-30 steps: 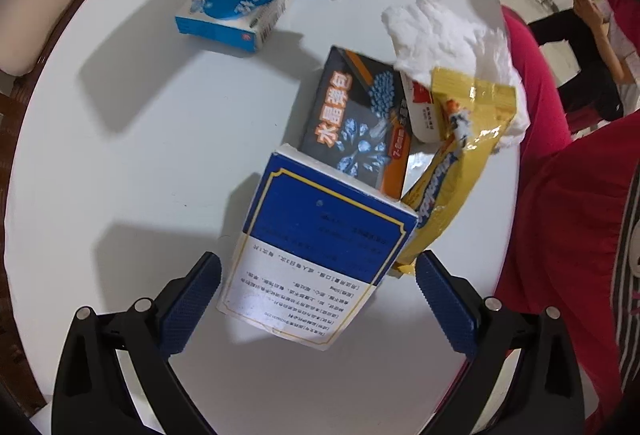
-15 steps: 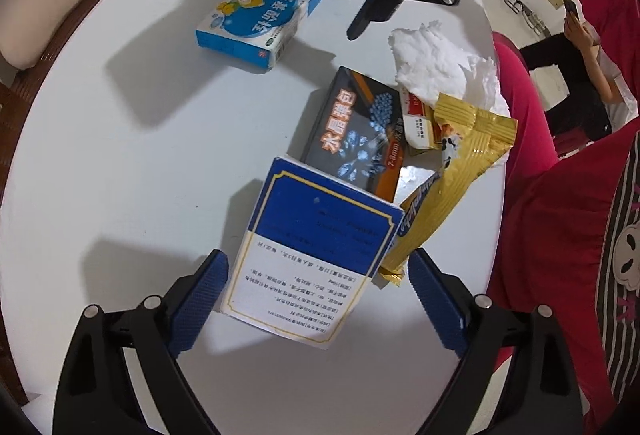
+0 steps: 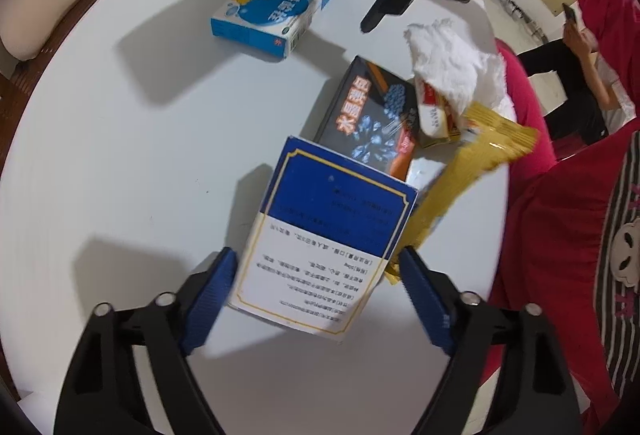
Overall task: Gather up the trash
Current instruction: 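Grasp the white-and-blue box with the left gripper while the right gripper approaches the blue medicine box, then lift the white-and-blue box with the left gripper while the right gripper lifts the blue medicine box, then carry both held boxes down past the table edge over the white bag, then open the left gripper to drop its box while the right gripper releases the blue box, then raise both tools from the bag back over the table, then grasp the yellow snack wrapper with the left gripper while the right gripper grasps the white tissue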
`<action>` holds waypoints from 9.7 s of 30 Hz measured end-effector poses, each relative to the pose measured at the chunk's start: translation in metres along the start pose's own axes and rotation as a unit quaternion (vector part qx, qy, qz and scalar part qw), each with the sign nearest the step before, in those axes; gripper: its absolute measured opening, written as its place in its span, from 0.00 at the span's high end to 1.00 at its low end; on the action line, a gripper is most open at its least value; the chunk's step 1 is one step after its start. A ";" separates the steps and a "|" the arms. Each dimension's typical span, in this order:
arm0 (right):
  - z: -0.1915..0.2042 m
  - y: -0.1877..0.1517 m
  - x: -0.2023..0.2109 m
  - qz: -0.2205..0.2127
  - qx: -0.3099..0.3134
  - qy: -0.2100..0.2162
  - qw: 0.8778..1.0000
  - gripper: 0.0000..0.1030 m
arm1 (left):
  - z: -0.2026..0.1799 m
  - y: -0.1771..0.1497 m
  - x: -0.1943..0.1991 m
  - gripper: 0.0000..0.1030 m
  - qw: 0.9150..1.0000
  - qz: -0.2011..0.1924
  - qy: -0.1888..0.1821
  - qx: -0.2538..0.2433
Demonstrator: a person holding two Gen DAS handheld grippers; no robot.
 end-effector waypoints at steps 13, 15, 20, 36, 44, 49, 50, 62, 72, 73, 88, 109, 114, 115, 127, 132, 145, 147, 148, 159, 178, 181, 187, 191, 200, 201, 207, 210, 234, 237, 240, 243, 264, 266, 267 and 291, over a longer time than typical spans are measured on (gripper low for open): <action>0.002 -0.002 -0.001 -0.016 -0.003 -0.011 1.000 0.10 | 0.026 0.001 -0.003 0.42 0.999 0.002 0.018 0.040; 0.004 -0.001 -0.002 -0.020 0.001 -0.027 0.999 0.20 | 0.028 0.002 -0.004 0.42 0.998 0.003 0.038 0.046; -0.003 -0.002 0.013 -0.052 -0.028 -0.031 0.998 0.56 | 0.038 0.005 -0.004 0.42 0.994 0.002 0.050 0.094; -0.013 0.003 -0.006 -0.016 -0.018 -0.070 0.997 0.34 | 0.040 -0.006 -0.002 0.42 0.991 0.007 0.074 0.115; 0.002 -0.002 -0.003 -0.047 -0.023 -0.105 0.993 0.37 | 0.049 -0.002 0.003 0.42 0.979 0.001 0.084 0.184; 0.022 -0.014 0.027 -0.120 -0.057 -0.169 0.977 0.37 | 0.054 -0.007 0.013 0.42 0.967 -0.014 0.118 0.227; 0.027 -0.016 0.036 -0.138 -0.062 -0.179 0.972 0.37 | 0.052 -0.008 0.019 0.42 0.964 -0.021 0.124 0.236; 0.150 -0.060 0.116 -0.300 -0.126 -0.277 0.904 0.37 | -0.016 -0.021 0.113 0.42 0.918 -0.110 0.206 0.321; 0.242 -0.094 0.096 -0.335 -0.135 -0.255 0.897 0.37 | -0.129 -0.040 0.136 0.42 0.897 -0.141 0.230 0.349; 0.251 -0.098 0.091 -0.333 -0.133 -0.255 0.898 0.37 | -0.141 -0.042 0.134 0.42 0.896 -0.140 0.229 0.354; 0.325 -0.132 0.028 -0.316 -0.117 -0.229 0.913 0.37 | -0.235 -0.060 0.072 0.42 0.891 -0.118 0.232 0.371; 0.326 -0.164 -0.056 -0.302 -0.169 -0.208 0.915 0.37 | -0.294 -0.058 -0.016 0.42 0.898 -0.099 0.210 0.374; 0.322 -0.165 -0.078 -0.291 -0.182 -0.193 0.919 0.37 | -0.295 -0.060 -0.036 0.42 0.897 -0.089 0.197 0.385; 0.320 -0.165 -0.084 -0.288 -0.186 -0.191 0.920 0.37 | -0.295 -0.061 -0.043 0.42 0.898 -0.084 0.191 0.388; 0.289 -0.168 -0.139 -0.258 -0.225 -0.159 0.926 0.37 | -0.287 -0.068 -0.106 0.42 0.902 -0.038 0.143 0.406; 0.271 -0.169 -0.161 -0.248 -0.246 -0.145 0.926 0.37 | -0.283 -0.067 -0.133 0.42 0.905 -0.017 0.124 0.406; 0.223 -0.175 -0.221 -0.220 -0.303 -0.117 0.920 0.37 | -0.270 -0.060 -0.217 0.42 0.903 0.059 0.068 0.420; 0.215 -0.176 -0.231 -0.215 -0.313 -0.111 0.918 0.37 | -0.269 -0.059 -0.227 0.42 0.902 0.070 0.060 0.422; 0.212 -0.177 -0.236 -0.212 -0.318 -0.109 0.918 0.37 | -0.269 -0.058 -0.232 0.42 0.902 0.076 0.058 0.422; 0.170 -0.174 -0.279 -0.196 -0.371 -0.056 0.906 0.37 | -0.263 -0.060 -0.276 0.42 0.896 0.132 0.034 0.422; 0.147 -0.167 -0.319 -0.153 -0.394 -0.015 0.906 0.36 | -0.260 -0.062 -0.306 0.24 0.890 0.187 0.037 0.414; 0.145 -0.168 -0.318 -0.155 -0.397 -0.015 0.904 0.36 | -0.256 -0.067 -0.303 0.24 0.884 0.188 0.035 0.426; 0.143 -0.169 -0.317 -0.156 -0.403 -0.015 0.902 0.36 | -0.256 -0.073 -0.295 0.24 0.882 0.180 0.035 0.435; 0.146 -0.169 -0.318 -0.154 -0.401 -0.019 0.903 0.36 | -0.259 -0.072 -0.292 0.24 0.882 0.179 0.038 0.435; 0.168 -0.175 -0.293 -0.181 -0.402 -0.029 0.897 0.36 | -0.265 -0.072 -0.266 0.24 0.885 0.156 0.064 0.435; 0.175 -0.176 -0.284 -0.192 -0.400 -0.029 0.896 0.36 | -0.267 -0.072 -0.257 0.24 0.886 0.148 0.070 0.434; 0.224 -0.189 -0.212 -0.263 -0.373 -0.033 0.889 0.21 | -0.284 -0.074 -0.159 0.21 0.892 0.070 0.099 0.435; 0.257 -0.192 -0.149 -0.303 -0.326 -0.061 0.893 0.18 | -0.282 -0.075 -0.104 0.12 0.888 0.030 0.122 0.443; 0.318 -0.174 0.117 -0.421 -0.174 -0.196 0.868 0.06 | -0.199 -0.044 0.162 0.08 0.832 -0.062 0.216 0.507; 0.311 -0.166 0.116 -0.412 -0.173 -0.201 0.872 0.06 | -0.193 -0.039 0.154 0.08 0.837 -0.048 0.210 0.503; 0.302 -0.159 0.116 -0.407 -0.173 -0.197 0.875 0.06 | -0.185 -0.036 0.143 0.08 0.839 -0.035 0.201 0.504; 0.288 -0.149 0.114 -0.401 -0.177 -0.193 0.878 0.06 | -0.173 -0.035 0.133 0.08 0.838 -0.024 0.191 0.510; 0.207 -0.105 0.055 -0.326 -0.209 -0.147 0.910 0.06 | -0.107 -0.031 0.040 0.08 0.825 0.051 0.159 0.540; 0.199 -0.101 0.047 -0.317 -0.211 -0.139 0.914 0.06 | -0.103 -0.031 0.032 0.08 0.825 0.056 0.152 0.542; 0.196 -0.099 0.043 -0.313 -0.212 -0.136 0.916 0.06 | -0.101 -0.032 0.028 0.08 0.824 0.059 0.150 0.544; 0.149 -0.070 -0.017 -0.292 -0.221 -0.034 0.930 0.52 | -0.081 -0.033 -0.003 0.54 0.823 0.066 0.117 0.551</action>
Point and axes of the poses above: each gripper's, at about its wrist camera, not at the fingertips, and x roughly against the way its jaws point, z to its left, y to its top, the point moved 1 cm from there along -x, roughly the way its jaws point, and after that the axes turned 15 degrees about y, right-handed, at the moved point
